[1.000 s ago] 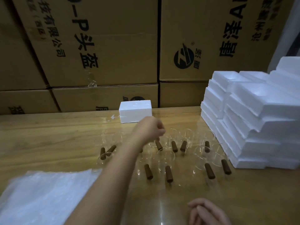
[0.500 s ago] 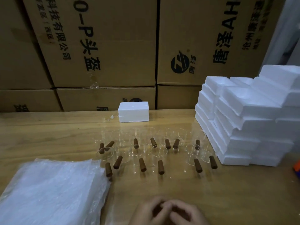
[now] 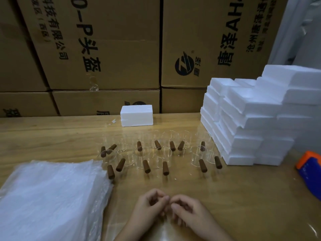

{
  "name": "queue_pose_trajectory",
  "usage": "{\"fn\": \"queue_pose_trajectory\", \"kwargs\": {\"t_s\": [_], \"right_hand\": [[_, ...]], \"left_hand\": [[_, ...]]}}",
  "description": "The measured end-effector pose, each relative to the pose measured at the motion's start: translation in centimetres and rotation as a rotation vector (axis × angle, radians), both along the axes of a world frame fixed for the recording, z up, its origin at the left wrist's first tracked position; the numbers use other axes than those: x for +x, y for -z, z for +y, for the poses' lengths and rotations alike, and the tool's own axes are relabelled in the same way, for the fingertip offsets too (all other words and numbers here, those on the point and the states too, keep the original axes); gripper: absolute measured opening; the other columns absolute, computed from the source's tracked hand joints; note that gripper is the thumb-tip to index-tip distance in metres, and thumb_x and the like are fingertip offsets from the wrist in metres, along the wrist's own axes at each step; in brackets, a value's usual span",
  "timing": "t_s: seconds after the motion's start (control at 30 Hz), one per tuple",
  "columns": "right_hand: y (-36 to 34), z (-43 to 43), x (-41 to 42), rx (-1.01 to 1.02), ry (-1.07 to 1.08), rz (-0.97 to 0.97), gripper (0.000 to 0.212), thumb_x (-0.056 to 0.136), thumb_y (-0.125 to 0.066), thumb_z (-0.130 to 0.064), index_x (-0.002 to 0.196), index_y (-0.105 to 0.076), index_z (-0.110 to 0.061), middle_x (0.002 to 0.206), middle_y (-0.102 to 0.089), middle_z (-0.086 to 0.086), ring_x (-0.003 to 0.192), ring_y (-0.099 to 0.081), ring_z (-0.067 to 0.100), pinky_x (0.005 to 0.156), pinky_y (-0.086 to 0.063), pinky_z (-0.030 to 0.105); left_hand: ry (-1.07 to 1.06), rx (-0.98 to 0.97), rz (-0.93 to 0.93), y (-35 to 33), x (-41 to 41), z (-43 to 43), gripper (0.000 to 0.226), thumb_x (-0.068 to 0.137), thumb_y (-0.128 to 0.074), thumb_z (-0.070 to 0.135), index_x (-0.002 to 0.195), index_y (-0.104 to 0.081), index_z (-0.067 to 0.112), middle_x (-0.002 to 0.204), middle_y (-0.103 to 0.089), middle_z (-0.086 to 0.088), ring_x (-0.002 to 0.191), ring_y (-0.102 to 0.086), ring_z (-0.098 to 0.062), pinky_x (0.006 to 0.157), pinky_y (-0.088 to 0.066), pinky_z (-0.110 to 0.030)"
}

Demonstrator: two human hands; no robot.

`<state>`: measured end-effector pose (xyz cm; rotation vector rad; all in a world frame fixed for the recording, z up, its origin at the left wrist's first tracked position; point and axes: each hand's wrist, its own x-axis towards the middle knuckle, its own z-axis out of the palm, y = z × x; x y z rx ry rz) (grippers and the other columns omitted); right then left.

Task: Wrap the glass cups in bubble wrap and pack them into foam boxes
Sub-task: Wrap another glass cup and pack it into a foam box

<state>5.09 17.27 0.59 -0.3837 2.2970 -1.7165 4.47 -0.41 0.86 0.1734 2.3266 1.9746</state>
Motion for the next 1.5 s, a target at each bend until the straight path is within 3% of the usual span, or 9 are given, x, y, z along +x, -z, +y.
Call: {"fn": "queue_pose_trajectory", "kwargs": {"t_s": [0.23,0.37,0.5,0.73,0.9,1.07,1.23,1.33,1.5], "right_hand": [[0.1,0.0,-0.3,0.028,0.020,0.055,0.011,0.086,-0.062,-0.036,0.084,-0.072,-0.031,0.067,-0.066,-0.002,0.055,-0.057,0.008,0.048,-0.043,0.021],[0.1,0.2,-0.3,0.045,0.037,0.061,0.023,0.093,-0.059,-0.016,0.079,-0.073,-0.028,0.063,-0.063,-0.004,0.051,-0.055,0.008,0.047,-0.042,0.020],[0.3,0.3,-0.2,0.033,0.063,0.055,0.020,0.093,-0.059,-0.013,0.081,-0.072,-0.023,0.062,-0.063,-0.002,0.051,-0.055,0.011,0.048,-0.043,0.023],[0.3,0.4,-0.3,-0.021,0.104,0.041,0.019,0.093,-0.058,-0.009,0.083,-0.072,-0.017,0.061,-0.063,0.001,0.048,-0.054,0.010,0.046,-0.043,0.022],[-0.6,0.3,0.2,-0.101,0.135,0.016,0.019,0.094,-0.055,-0.006,0.085,-0.071,-0.009,0.062,-0.062,0.003,0.051,-0.055,0.012,0.046,-0.043,0.023],[-8.4,3.0,-1.5,-0.218,0.463,0.354,0.025,0.092,-0.056,-0.008,0.080,-0.073,-0.021,0.069,-0.065,-0.001,0.056,-0.056,0.007,0.051,-0.046,0.016],[-17.0,8.5,-5.6,0.377,0.764,0.822,0.016,0.092,-0.055,-0.024,0.107,-0.063,-0.024,0.107,-0.060,0.002,0.067,-0.055,0.012,0.064,-0.043,0.028],[-19.5,10.0,-7.5,0.566,0.863,0.806,0.026,0.094,-0.054,-0.024,0.119,-0.058,-0.019,0.128,-0.050,0.005,0.070,-0.053,0.017,0.071,-0.039,0.029],[-17.9,2.7,-5.2,0.252,0.504,0.743,0.016,0.093,-0.055,-0.019,0.089,-0.063,-0.032,0.087,-0.066,-0.004,0.065,-0.057,0.014,0.060,-0.048,0.033]], "left_hand": [[0.008,-0.055,0.055,-0.2,0.8,0.4,0.010,0.088,-0.065,0.007,0.078,-0.063,0.009,0.054,-0.061,0.003,0.049,-0.053,-0.008,0.052,-0.043,-0.019],[-0.018,-0.137,0.120,0.1,0.8,0.5,0.013,0.088,-0.065,0.009,0.078,-0.064,0.016,0.057,-0.061,0.004,0.054,-0.053,-0.009,0.057,-0.043,-0.024],[-0.030,-0.241,0.182,0.4,0.7,0.2,0.018,0.086,-0.067,0.015,0.074,-0.064,0.028,0.058,-0.059,0.005,0.056,-0.053,-0.008,0.060,-0.044,-0.026],[-0.080,-0.174,0.140,0.6,0.5,-0.2,0.017,0.087,-0.066,0.013,0.075,-0.063,0.024,0.057,-0.062,-0.002,0.053,-0.056,-0.012,0.059,-0.048,-0.033],[-0.183,-0.145,0.245,-0.4,0.4,-1.2,0.018,0.085,-0.068,0.011,0.072,-0.065,0.023,0.056,-0.063,-0.003,0.053,-0.058,-0.011,0.058,-0.045,-0.023],[-0.228,-0.111,0.190,0.1,-0.1,-1.9,0.013,0.086,-0.067,0.008,0.073,-0.066,0.012,0.057,-0.058,-0.016,0.052,-0.051,-0.015,0.056,-0.042,-0.029],[-0.235,-0.100,0.138,0.7,-0.5,-1.6,0.016,0.086,-0.067,0.006,0.071,-0.064,0.011,0.054,-0.056,-0.011,0.050,-0.048,-0.015,0.057,-0.041,-0.032],[-0.237,-0.104,0.127,0.9,-0.5,-1.7,0.017,0.086,-0.067,0.007,0.071,-0.065,0.016,0.053,-0.057,-0.006,0.050,-0.050,-0.016,0.056,-0.043,-0.032],[-0.227,-0.127,0.113,0.8,-0.4,-1.8,0.016,0.086,-0.066,0.010,0.072,-0.064,0.018,0.055,-0.056,-0.003,0.053,-0.051,-0.014,0.057,-0.043,-0.030]]}}
